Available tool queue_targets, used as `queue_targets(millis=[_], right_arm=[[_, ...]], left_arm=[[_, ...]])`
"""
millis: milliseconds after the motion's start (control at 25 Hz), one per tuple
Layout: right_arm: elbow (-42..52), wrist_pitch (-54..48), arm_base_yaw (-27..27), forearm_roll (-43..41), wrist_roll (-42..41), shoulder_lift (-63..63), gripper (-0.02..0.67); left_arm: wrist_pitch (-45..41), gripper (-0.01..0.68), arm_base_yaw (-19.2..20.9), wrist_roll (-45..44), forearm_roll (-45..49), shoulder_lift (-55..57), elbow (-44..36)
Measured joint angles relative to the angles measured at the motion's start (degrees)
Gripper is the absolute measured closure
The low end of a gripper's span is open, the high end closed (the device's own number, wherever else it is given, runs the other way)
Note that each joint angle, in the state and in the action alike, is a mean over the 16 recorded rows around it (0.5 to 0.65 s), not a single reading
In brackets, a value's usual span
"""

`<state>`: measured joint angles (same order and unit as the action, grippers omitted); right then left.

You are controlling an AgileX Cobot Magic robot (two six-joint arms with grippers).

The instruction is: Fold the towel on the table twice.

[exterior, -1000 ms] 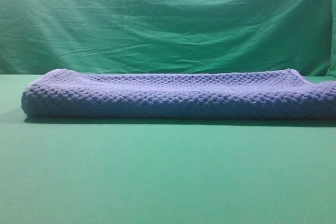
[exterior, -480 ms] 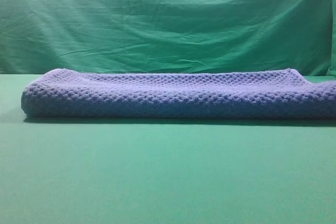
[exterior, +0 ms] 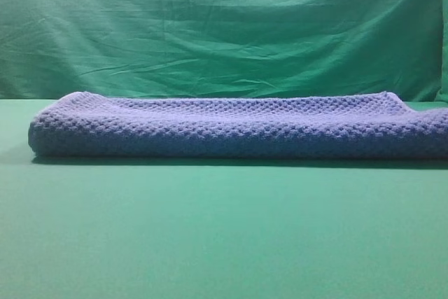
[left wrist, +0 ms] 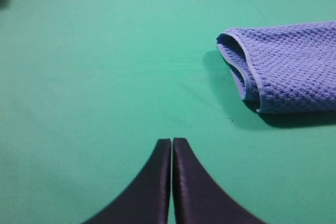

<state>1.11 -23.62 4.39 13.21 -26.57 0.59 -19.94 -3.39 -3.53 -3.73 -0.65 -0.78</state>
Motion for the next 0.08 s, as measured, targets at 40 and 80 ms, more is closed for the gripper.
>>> queue_targets(millis=[40, 80], right_arm=[[0.0, 0.0, 0.0, 0.0, 0.0, 0.0, 0.649], [0.0, 0.0, 0.0, 0.0, 0.0, 0.0, 0.649]], left_arm=[[0.0, 0.673, 0.0, 0.0, 0.0, 0.0, 0.0], [0.0, 0.673, 0.0, 0.0, 0.0, 0.0, 0.0]])
